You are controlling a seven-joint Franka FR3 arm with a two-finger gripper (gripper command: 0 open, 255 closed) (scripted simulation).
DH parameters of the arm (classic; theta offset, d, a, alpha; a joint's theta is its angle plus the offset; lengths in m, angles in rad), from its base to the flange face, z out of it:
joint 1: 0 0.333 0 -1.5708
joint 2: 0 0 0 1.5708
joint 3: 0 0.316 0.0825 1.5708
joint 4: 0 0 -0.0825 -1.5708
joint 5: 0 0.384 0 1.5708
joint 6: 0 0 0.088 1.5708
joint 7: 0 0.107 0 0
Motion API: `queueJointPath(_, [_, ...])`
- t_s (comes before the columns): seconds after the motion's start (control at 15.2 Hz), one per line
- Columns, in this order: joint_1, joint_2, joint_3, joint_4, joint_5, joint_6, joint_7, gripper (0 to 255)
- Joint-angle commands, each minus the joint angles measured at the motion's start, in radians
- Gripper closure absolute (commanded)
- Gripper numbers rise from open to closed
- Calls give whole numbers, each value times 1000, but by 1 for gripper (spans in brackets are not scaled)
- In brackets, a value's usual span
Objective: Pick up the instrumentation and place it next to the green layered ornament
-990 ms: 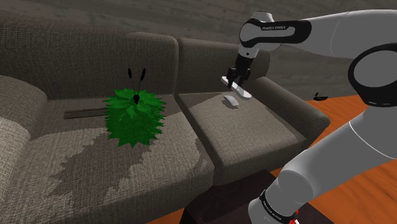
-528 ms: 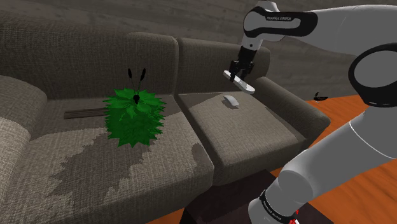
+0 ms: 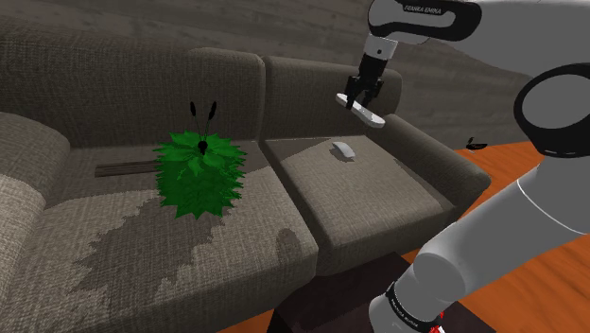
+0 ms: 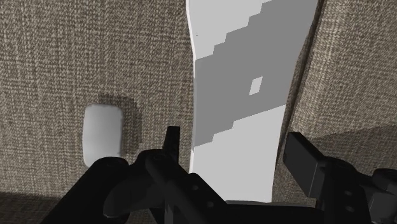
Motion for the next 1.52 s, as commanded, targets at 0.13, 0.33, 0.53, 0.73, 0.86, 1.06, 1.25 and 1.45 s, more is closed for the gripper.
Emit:
queueJointPath(0.13, [1, 12, 0, 66, 3, -54, -1, 255])
queueJointPath(0.33, [1, 25, -1, 120, 5, -96, -3, 255])
queueJointPath(0.53, [1, 39, -2, 178, 8, -139, -5, 255])
queueJointPath(0.73, [1, 57, -4, 239, 12, -183, -8, 255])
queueJointPath(0.86, [0, 70, -5, 282, 15, -214, -10, 255])
queueJointPath(1.06, [10, 90, 7, 329, 20, -241, 12, 255])
queueJointPath(1.25, [41, 117, 45, 359, 29, -245, 82, 255])
queueJointPath(1.45, [73, 154, 80, 403, 37, -251, 150, 255])
